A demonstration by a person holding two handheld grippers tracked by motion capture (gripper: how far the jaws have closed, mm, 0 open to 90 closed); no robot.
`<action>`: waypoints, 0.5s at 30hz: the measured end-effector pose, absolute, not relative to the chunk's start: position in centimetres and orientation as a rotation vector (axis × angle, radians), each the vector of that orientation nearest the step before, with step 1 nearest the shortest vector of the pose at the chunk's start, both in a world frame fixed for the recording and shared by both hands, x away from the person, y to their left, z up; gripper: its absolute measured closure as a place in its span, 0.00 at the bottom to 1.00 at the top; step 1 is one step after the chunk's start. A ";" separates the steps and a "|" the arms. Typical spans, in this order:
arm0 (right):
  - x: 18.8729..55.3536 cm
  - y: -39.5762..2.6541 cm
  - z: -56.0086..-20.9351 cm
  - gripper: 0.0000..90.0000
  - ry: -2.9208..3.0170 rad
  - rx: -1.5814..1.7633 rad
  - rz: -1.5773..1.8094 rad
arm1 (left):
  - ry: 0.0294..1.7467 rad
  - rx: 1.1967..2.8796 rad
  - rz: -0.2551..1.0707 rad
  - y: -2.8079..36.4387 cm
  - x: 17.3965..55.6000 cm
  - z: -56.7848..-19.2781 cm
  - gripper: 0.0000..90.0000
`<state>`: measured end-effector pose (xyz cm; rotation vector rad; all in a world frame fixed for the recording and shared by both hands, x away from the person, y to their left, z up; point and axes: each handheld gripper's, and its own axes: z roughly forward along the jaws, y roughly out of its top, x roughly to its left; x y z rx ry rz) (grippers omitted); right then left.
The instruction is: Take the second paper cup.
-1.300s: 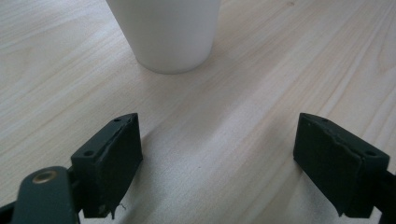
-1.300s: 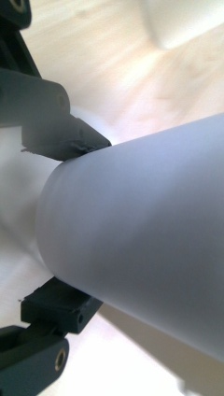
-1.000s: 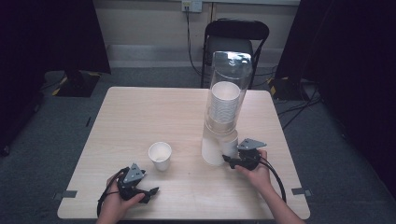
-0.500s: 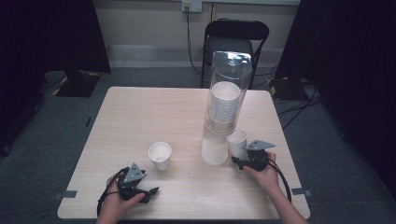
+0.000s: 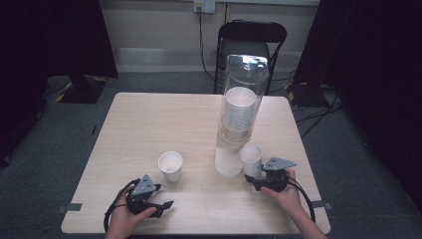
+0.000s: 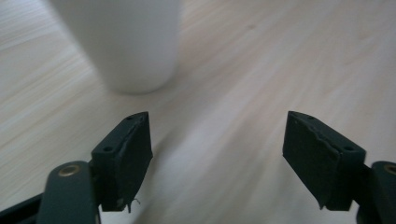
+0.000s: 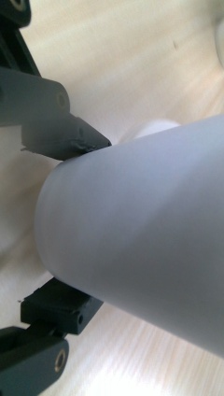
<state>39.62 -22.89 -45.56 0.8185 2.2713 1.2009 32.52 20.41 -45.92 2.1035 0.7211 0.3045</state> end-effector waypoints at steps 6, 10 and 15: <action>38.4 -21.7 -45.6 0.41 2.308 0.705 1.227 | 0.590 2.138 0.249 17.2 31.2 -44.7 0.30; 38.1 -21.5 -45.5 0.41 2.296 0.659 1.239 | 0.574 2.084 0.205 15.7 31.0 -43.9 0.27; 37.6 -21.3 -45.5 0.41 2.322 0.610 1.231 | 0.604 2.028 0.117 13.4 31.2 -42.1 0.19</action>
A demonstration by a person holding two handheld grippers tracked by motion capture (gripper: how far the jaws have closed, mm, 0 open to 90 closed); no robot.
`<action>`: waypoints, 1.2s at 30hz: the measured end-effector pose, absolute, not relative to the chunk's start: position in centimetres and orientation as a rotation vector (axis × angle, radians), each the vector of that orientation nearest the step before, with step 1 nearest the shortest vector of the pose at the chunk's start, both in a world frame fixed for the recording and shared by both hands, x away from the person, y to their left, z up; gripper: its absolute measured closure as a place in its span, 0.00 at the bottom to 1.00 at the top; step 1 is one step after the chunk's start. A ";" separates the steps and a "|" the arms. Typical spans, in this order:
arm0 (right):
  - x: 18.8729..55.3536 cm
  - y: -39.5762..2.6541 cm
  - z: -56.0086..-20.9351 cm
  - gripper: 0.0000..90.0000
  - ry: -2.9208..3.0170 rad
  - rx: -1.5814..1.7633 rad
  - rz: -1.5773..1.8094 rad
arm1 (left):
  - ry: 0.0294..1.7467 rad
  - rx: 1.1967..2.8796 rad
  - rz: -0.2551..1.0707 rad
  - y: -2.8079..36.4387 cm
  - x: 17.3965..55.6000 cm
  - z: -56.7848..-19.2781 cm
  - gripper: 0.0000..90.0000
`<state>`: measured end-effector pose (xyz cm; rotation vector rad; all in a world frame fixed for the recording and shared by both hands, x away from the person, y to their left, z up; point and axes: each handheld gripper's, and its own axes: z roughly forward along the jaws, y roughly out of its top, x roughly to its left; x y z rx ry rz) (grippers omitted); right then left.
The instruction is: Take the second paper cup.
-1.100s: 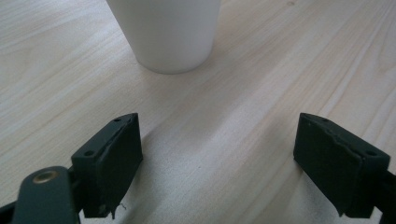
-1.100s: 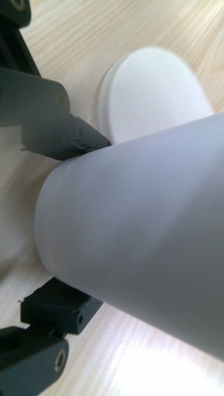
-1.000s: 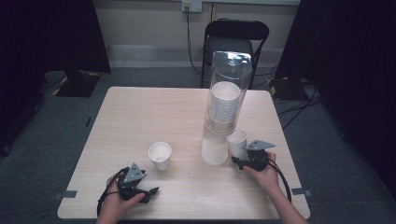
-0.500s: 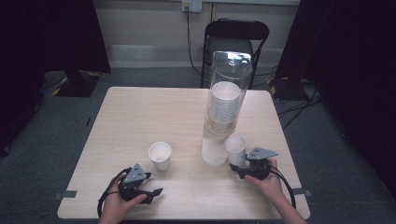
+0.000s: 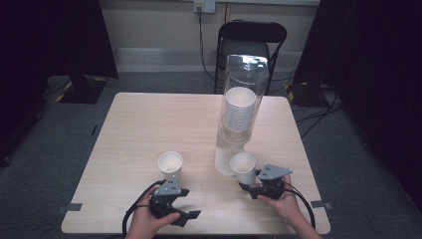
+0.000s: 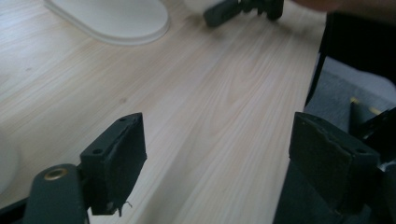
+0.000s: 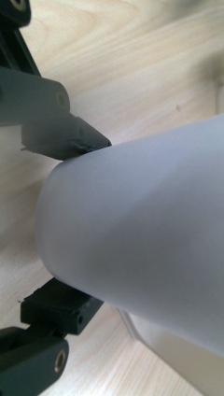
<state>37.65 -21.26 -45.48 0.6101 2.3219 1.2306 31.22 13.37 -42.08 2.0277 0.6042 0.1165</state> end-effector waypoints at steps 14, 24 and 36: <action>36.4 -20.1 -46.0 0.41 2.398 0.379 1.119 | 0.780 1.858 0.088 9.5 34.3 -38.2 0.39; 36.2 -19.2 -46.1 0.41 2.441 0.302 1.106 | 0.876 1.874 0.009 7.2 36.1 -38.7 0.62; 36.9 -20.1 -46.1 0.25 2.445 0.418 1.105 | 1.091 1.924 0.058 7.6 37.1 -38.8 1.00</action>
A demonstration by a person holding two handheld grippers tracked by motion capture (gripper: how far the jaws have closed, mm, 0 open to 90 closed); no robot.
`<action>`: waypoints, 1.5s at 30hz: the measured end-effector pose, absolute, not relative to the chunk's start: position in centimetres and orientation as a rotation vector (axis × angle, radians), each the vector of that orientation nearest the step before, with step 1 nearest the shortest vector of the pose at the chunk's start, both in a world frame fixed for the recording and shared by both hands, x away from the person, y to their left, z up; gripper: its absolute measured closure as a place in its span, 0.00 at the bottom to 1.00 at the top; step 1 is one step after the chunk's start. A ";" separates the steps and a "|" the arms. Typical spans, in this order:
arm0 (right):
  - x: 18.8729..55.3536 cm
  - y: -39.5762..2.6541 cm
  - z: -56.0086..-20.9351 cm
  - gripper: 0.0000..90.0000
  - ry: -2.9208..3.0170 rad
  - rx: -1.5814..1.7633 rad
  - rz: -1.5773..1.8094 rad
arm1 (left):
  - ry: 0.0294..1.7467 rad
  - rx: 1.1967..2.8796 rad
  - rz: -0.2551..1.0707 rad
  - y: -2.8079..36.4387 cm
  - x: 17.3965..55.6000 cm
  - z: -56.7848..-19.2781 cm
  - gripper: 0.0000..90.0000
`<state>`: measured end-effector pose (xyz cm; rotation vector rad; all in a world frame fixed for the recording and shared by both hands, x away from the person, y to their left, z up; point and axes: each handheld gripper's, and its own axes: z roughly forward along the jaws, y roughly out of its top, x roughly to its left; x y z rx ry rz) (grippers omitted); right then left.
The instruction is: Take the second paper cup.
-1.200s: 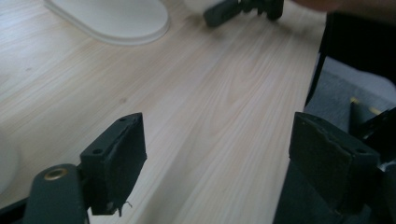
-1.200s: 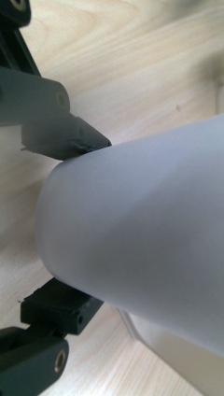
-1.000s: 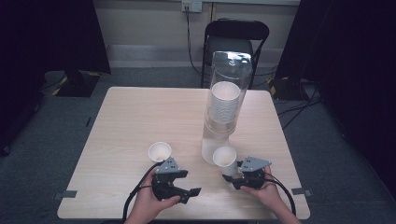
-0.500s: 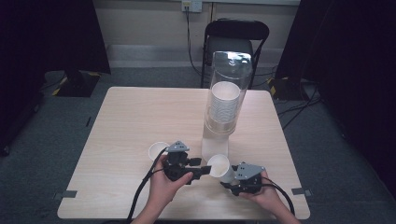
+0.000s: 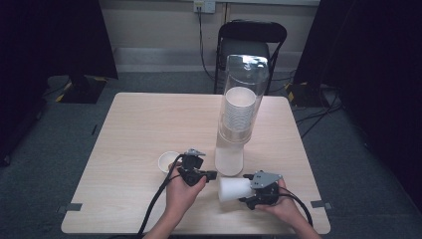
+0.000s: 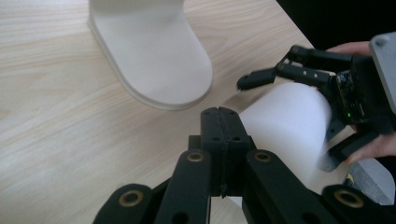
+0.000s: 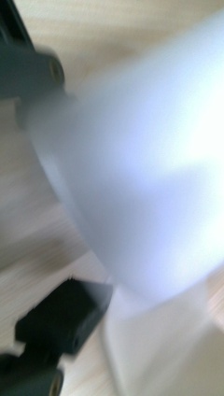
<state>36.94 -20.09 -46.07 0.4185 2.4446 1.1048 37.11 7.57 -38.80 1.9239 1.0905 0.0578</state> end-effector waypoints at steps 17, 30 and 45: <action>35.2 -21.2 -41.4 0.30 2.336 0.358 1.481 | 1.051 2.046 0.033 7.6 36.7 -40.7 0.97; 35.1 -15.8 -44.1 0.38 2.588 0.124 1.351 | 0.940 2.007 0.120 9.1 35.8 -40.6 0.71; 35.9 -17.8 -44.5 0.39 2.557 0.230 1.359 | 0.863 2.074 0.047 9.5 35.1 -42.8 0.54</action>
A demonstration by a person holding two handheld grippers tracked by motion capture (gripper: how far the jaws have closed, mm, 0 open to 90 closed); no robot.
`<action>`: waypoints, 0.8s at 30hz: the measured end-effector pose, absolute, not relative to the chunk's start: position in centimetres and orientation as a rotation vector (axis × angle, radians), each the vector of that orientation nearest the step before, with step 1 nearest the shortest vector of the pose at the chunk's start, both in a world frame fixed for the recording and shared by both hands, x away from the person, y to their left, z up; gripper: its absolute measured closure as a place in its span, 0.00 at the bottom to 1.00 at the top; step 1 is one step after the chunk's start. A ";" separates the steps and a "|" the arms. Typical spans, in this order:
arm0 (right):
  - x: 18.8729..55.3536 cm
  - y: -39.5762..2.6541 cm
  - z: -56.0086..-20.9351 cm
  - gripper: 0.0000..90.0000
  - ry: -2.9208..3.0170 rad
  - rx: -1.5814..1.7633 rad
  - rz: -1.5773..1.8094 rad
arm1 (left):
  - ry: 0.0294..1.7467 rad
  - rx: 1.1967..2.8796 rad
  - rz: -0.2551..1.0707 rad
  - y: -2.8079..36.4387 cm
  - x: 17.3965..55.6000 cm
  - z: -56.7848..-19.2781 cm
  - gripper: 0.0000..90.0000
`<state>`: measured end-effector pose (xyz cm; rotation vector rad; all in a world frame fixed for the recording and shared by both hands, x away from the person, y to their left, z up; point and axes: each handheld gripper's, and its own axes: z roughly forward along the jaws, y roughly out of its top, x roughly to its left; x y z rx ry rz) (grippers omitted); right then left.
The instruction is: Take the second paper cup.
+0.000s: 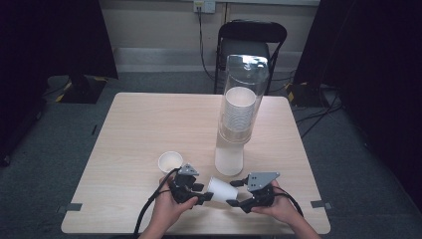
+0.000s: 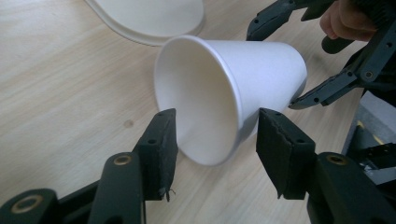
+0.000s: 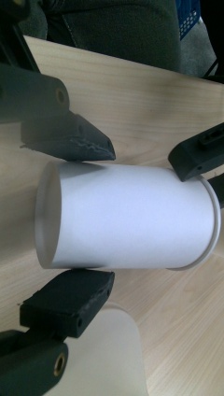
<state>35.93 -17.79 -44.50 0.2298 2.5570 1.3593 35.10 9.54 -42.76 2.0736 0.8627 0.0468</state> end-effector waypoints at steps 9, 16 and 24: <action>36.1 -17.9 -44.6 0.39 2.555 0.249 1.373 | 0.801 2.084 0.028 9.6 34.6 -42.7 0.64; 36.2 -17.7 -45.2 0.31 2.551 0.283 1.273 | 0.692 2.086 -0.004 8.7 34.3 -42.0 0.93; 36.5 -18.4 -45.0 0.27 2.517 0.345 1.265 | 0.686 2.120 0.026 8.9 34.3 -39.3 0.97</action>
